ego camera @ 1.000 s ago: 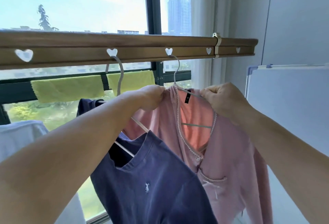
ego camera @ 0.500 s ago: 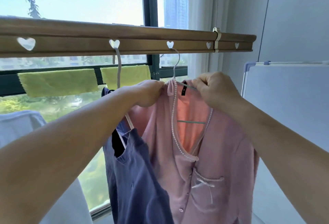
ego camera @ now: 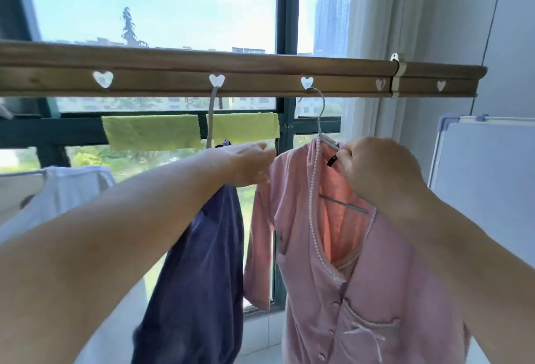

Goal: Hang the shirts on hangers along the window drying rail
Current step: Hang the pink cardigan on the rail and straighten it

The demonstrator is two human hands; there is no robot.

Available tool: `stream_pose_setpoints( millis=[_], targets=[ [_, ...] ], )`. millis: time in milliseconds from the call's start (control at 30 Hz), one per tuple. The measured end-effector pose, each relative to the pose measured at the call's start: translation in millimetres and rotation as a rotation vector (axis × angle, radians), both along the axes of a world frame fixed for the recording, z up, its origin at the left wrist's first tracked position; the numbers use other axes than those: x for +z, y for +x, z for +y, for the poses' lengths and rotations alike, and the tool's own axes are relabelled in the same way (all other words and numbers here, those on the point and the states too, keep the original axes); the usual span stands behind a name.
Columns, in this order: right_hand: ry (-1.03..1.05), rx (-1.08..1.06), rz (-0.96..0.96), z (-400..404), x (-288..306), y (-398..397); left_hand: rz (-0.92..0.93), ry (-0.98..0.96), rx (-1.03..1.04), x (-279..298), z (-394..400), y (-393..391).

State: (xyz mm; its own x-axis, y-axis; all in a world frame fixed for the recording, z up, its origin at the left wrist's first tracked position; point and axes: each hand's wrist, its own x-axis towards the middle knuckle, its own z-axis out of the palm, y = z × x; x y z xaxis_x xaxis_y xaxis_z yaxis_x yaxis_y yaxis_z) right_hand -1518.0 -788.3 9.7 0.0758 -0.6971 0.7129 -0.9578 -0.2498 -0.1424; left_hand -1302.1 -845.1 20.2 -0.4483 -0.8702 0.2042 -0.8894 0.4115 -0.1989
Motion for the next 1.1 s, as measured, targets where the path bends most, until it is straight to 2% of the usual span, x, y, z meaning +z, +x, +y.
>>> stream_pose_setpoints(
  millis=[133,200,367,433,533,600,667,767,1100],
  targets=[
    [0.018,0.005,0.028,7.3,0.7,7.8,-0.312,0.019,0.122,-5.8,11.8,2.8],
    [0.018,0.017,0.042,11.2,0.5,10.1,-0.316,0.022,0.23,-6.2,13.5,4.8],
    [0.033,0.084,0.006,19.2,-1.4,8.3,0.096,0.024,0.485,-19.0,9.1,13.6],
    [0.024,0.111,0.004,20.6,-3.0,7.6,0.438,0.065,0.424,-30.4,11.4,11.2],
    [0.03,0.152,-0.034,19.2,-5.9,5.3,1.11,0.23,0.199,-44.2,20.0,-2.4],
    [0.045,0.18,-0.065,18.6,-7.4,2.9,1.337,0.274,0.099,-54.4,21.2,-9.3],
    [0.064,0.207,-0.085,19.1,-7.5,-1.0,1.437,0.231,0.036,-62.1,18.4,-11.0],
    [0.061,0.224,-0.093,21.8,-6.4,-8.0,1.451,0.128,-0.046,-66.6,12.5,-9.3],
    [0.012,0.233,-0.071,27.8,-4.8,-24.3,1.468,-0.072,-0.004,-39.8,-35.7,-24.3]
  ],
)
